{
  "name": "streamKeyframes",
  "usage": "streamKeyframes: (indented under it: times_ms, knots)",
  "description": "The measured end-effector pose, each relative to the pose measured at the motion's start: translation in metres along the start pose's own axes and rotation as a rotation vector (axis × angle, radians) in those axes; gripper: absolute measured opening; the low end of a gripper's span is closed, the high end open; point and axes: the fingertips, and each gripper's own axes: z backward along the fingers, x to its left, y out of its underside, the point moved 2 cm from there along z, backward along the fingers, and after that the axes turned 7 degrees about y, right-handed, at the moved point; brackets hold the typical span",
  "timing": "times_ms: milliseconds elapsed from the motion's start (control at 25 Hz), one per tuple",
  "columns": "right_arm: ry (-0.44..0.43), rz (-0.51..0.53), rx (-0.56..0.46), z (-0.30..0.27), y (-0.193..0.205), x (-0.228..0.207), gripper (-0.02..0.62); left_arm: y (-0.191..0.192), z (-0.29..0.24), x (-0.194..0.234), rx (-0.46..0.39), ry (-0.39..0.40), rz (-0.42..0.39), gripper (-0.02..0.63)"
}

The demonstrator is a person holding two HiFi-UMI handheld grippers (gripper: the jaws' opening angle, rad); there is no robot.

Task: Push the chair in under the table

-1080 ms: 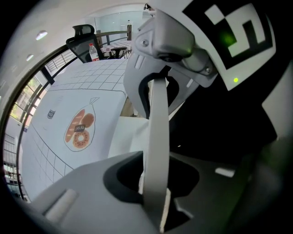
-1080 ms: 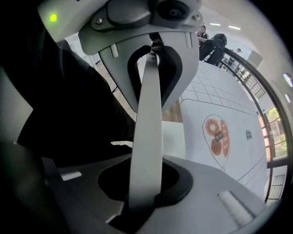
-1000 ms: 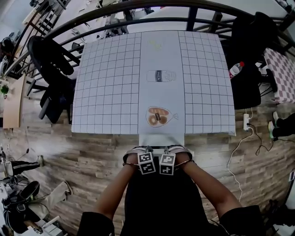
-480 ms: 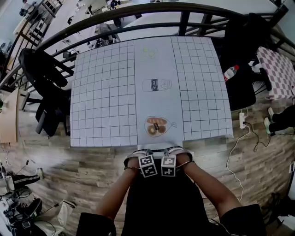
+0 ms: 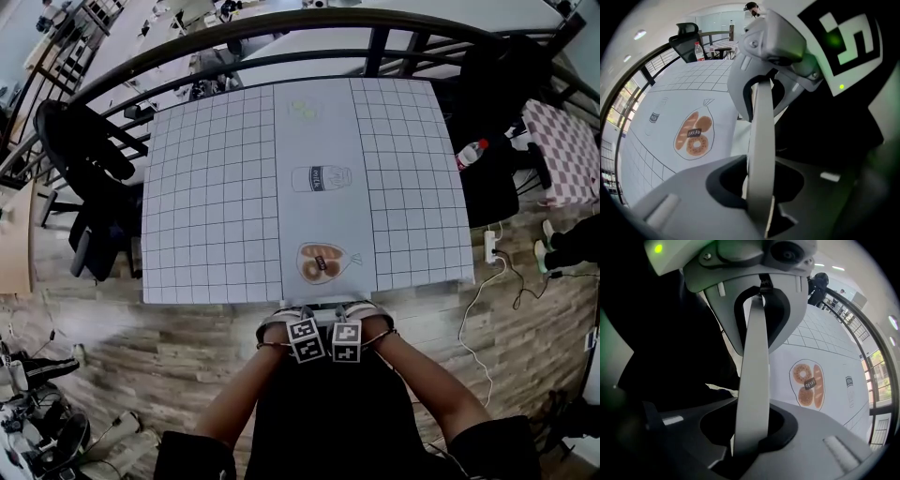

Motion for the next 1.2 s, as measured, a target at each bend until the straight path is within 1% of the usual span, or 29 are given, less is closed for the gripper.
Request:
streamKeyframes:
  times_ms: [160,280,600,760,1000,1200]
  knots:
    - [0.024,0.006,-0.006,-0.012,0.001,0.004,0.083,0.004,-0.011,0.0,0.007,0.017,0.046,0.098]
    - [0.024,0.001,0.003,-0.018,0.005,0.001,0.08,0.003,-0.017,0.005,0.006,-0.007,0.043,0.095]
    - [0.044,0.0,0.004,-0.027,0.005,-0.015,0.078,0.006,-0.019,0.023,0.008,-0.03,0.038,0.095]
    - [0.051,-0.005,0.006,-0.03,0.007,-0.025,0.081,0.004,-0.019,0.033,0.006,-0.025,0.05,0.098]
    - [0.048,-0.019,0.007,-0.034,0.006,-0.037,0.081,0.005,-0.018,0.045,0.001,-0.026,0.039,0.097]
    - [0.046,-0.019,0.022,-0.039,0.01,-0.037,0.078,0.005,-0.024,0.047,-0.005,0.002,0.025,0.098]
